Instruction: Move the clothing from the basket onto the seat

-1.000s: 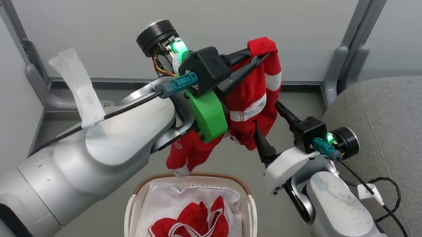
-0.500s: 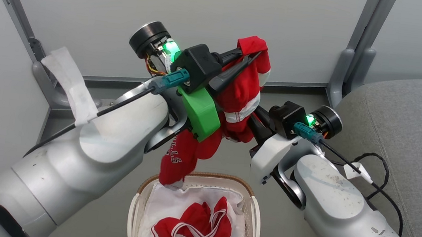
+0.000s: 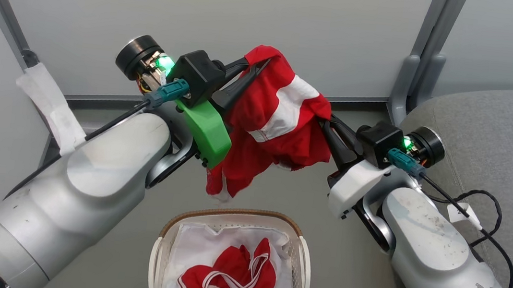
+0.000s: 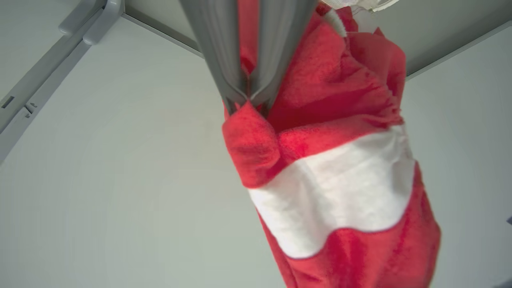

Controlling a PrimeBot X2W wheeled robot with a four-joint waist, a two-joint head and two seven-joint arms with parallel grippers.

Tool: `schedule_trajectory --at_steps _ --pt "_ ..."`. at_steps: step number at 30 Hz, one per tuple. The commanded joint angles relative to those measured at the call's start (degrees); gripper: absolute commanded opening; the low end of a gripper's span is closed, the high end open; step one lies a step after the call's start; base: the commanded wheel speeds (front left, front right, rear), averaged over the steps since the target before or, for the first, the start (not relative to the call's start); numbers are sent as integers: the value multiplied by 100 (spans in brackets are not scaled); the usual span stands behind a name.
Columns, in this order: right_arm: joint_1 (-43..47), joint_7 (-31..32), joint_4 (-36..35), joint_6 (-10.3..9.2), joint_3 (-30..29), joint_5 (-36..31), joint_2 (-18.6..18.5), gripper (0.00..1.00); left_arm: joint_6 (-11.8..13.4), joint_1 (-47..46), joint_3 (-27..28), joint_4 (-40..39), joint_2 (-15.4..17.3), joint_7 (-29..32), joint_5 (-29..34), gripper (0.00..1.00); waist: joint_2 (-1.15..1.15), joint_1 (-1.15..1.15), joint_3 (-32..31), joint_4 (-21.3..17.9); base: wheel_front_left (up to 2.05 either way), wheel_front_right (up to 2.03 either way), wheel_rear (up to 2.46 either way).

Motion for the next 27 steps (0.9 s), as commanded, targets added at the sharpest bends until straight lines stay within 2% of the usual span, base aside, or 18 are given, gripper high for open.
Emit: schedule_trajectory --at_steps 1,2,3,4,14,20,27 --pt "94 -28 -78 -6 -93 -67 -57 0 36 122 46 41 40 -23 -48 16 0 0 10 -33 0 0 0" --pt "115 -28 -130 -6 -161 -94 -58 0 42 155 64 57 47 -26 -80 34 0 0 15 -48 0 0 0" --pt "149 -28 -181 -6 -228 -130 -64 0 52 196 76 79 59 -30 -116 78 0 0 22 -68 0 0 0" --pt "175 -28 -210 -6 -278 -165 -68 0 54 227 89 97 72 -33 -132 99 0 0 28 -85 0 0 0" --pt "293 -28 -508 -6 -935 -474 -218 0 113 670 230 194 164 -67 -242 100 0 0 142 -449 0 0 0" --pt "428 -28 -632 -6 -1304 -613 -457 0 192 1022 295 -41 32 -63 -97 100 0 0 255 -807 0 0 0" --pt "606 -28 -835 -6 -1747 -699 -742 0 207 1461 430 -314 -174 -58 102 100 0 0 545 -1406 0 0 0"
